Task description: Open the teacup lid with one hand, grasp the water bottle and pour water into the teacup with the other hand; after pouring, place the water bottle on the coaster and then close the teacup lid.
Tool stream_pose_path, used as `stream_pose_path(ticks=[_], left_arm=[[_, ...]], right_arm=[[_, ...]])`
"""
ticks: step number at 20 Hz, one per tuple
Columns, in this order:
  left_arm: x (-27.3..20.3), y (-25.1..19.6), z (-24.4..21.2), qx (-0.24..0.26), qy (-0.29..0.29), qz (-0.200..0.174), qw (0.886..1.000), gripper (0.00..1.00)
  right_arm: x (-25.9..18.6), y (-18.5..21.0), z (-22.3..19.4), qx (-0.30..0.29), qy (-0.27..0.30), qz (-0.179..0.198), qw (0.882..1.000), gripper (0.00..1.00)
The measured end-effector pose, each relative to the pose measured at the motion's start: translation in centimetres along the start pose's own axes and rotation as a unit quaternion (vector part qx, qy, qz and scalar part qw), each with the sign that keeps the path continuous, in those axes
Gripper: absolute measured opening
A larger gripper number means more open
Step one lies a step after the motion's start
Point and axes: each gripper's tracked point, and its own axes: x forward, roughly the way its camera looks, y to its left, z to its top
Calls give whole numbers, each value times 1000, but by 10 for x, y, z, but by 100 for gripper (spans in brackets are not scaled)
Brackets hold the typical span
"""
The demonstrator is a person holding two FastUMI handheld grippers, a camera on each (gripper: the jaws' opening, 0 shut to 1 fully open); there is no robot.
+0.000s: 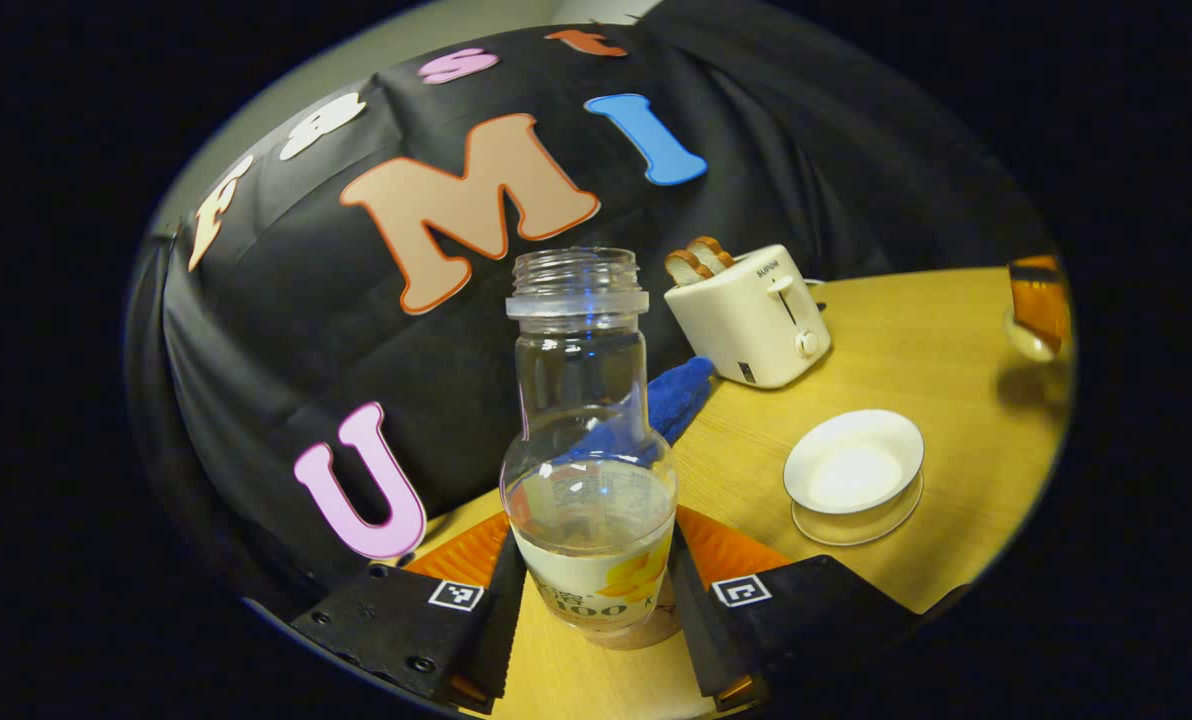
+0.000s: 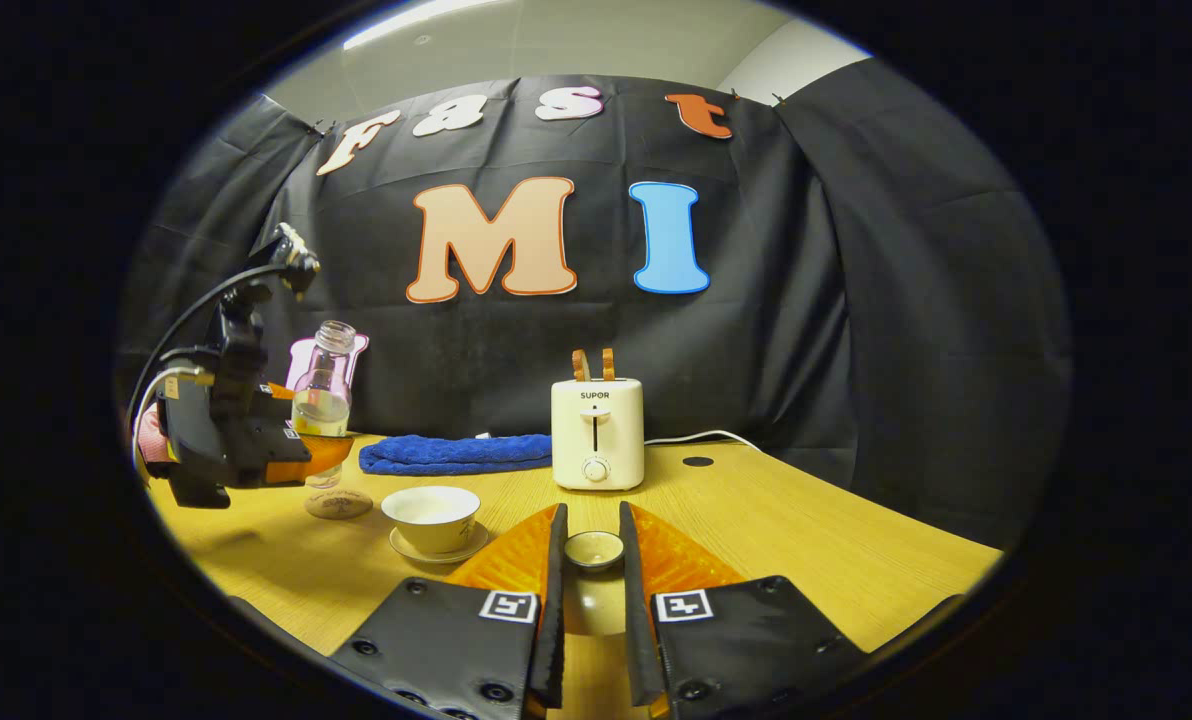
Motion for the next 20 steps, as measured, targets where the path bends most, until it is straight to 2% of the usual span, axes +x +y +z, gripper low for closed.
stream_pose_path(ticks=[3, 6, 13, 20], left_arm=[[-4, 5, 4, -87, -28, -9, 996, 67], [-5, 5, -3, -135, -24, -30, 990, 67], [3, 12, -19, -183, -22, -25, 983, 67], [14, 23, -39, -170, -3, -9, 985, 68]], right_arm=[[1, -1, 0, 0, 0, -1, 1000, 29], [3, -2, 0, 0, 0, -4, 1000, 29], [3, -5, 1, -1, -1, -10, 1000, 29], [3, -5, 1, -1, 0, -9, 1000, 29]])
